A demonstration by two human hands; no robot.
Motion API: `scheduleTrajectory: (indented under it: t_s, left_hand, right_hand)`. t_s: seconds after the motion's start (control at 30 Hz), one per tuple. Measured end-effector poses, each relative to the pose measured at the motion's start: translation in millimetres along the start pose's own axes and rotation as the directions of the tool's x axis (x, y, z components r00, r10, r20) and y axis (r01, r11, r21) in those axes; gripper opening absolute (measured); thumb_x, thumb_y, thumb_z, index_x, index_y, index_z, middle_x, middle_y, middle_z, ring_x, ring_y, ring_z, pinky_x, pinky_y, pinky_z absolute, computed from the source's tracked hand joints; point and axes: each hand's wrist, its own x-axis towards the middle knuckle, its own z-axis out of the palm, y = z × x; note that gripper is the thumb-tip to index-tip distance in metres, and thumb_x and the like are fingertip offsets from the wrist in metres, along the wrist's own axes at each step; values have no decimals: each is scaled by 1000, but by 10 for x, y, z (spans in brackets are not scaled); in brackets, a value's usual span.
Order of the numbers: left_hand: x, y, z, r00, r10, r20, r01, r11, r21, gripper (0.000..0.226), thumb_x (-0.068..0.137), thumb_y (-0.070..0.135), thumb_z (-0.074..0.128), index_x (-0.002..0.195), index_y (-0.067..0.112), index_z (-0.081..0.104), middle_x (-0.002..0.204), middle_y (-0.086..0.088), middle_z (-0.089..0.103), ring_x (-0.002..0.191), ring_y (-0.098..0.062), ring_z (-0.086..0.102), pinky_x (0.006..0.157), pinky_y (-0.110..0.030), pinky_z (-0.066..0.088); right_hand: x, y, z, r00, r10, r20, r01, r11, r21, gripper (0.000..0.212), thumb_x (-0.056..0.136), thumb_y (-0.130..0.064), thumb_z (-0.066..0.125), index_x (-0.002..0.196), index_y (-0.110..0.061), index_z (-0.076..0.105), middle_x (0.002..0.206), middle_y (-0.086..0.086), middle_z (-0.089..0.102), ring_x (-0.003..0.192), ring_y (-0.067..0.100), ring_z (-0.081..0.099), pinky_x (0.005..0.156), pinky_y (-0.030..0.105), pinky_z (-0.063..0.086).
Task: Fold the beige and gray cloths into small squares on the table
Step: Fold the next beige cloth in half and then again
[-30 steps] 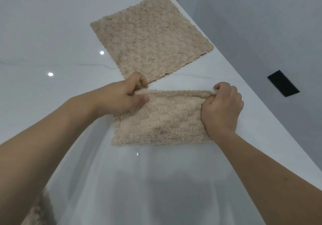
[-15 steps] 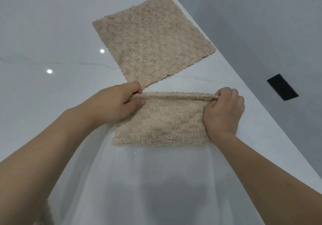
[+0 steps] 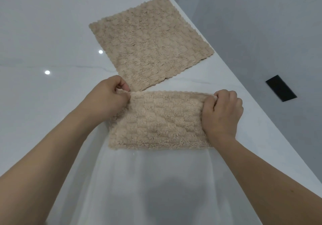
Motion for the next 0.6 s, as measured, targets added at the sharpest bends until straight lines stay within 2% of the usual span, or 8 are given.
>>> scheduleTrajectory:
  t_s: [0.13,0.27,0.3,0.37,0.43,0.5,0.53,0.6]
  left_hand:
    - [-36,56,-50,1000,2,25,-4,995,98,16,96,30,56,84,20,63,77,2,61,66,-16,54,63,-31,46]
    - [-27,62,-24,999,41,-27,-29,938,345,15,98,20,50,88,14,59,81,0,62,72,-19,58,59,-30,43]
    - [-33,42,-8,991,100,-86,-57,912,407,11,95,14,49,90,12,58,84,-4,61,76,-24,58,62,-34,45]
    - [-59,35,81,926,331,-182,-170,795,582,15,82,3,51,93,7,60,92,-14,57,81,-35,54,67,-41,43]
    - [-152,142,301,855,502,-133,-297,682,668,25,70,6,52,94,5,62,94,-17,55,81,-36,51,68,-43,40]
    - [-204,258,555,809,586,-33,-423,620,661,26,74,13,53,97,5,62,99,-14,57,86,-34,51,72,-42,39]
    - [-202,300,656,813,582,-4,-443,622,645,27,80,18,52,101,6,62,104,-12,58,91,-34,51,76,-42,39]
    - [-148,354,732,872,487,44,-403,664,630,32,92,31,47,114,10,58,113,-8,56,101,-32,50,87,-42,40]
  right_hand:
    - [11,29,25,1000,-1,-7,0,1000,-14,24,93,-24,31,93,-12,52,95,5,49,83,21,35,79,41,33]
    - [8,44,31,1000,-2,-4,2,1000,-6,18,96,-19,36,97,-13,53,100,6,51,85,19,32,82,39,31]
    - [6,43,31,1000,-6,-3,6,1000,-5,18,97,-19,37,98,-13,53,100,6,51,85,19,32,83,39,31]
    - [12,44,33,1000,-10,1,10,1000,-4,17,96,-19,37,98,-14,53,100,5,51,86,19,33,83,39,31]
    - [16,48,30,1000,-8,7,8,1000,-3,17,95,-19,37,97,-14,53,99,4,51,86,20,35,84,39,32]
    - [19,40,23,1000,-7,8,7,1000,9,16,93,-19,37,94,-16,52,95,2,51,85,21,37,82,39,32]
    - [19,33,20,1000,-10,6,10,1000,19,15,92,-19,37,92,-16,51,93,0,51,84,22,38,81,38,32]
    - [29,24,23,1000,-13,-4,13,999,40,16,94,-23,36,87,-18,49,89,-1,51,83,23,40,79,38,31]
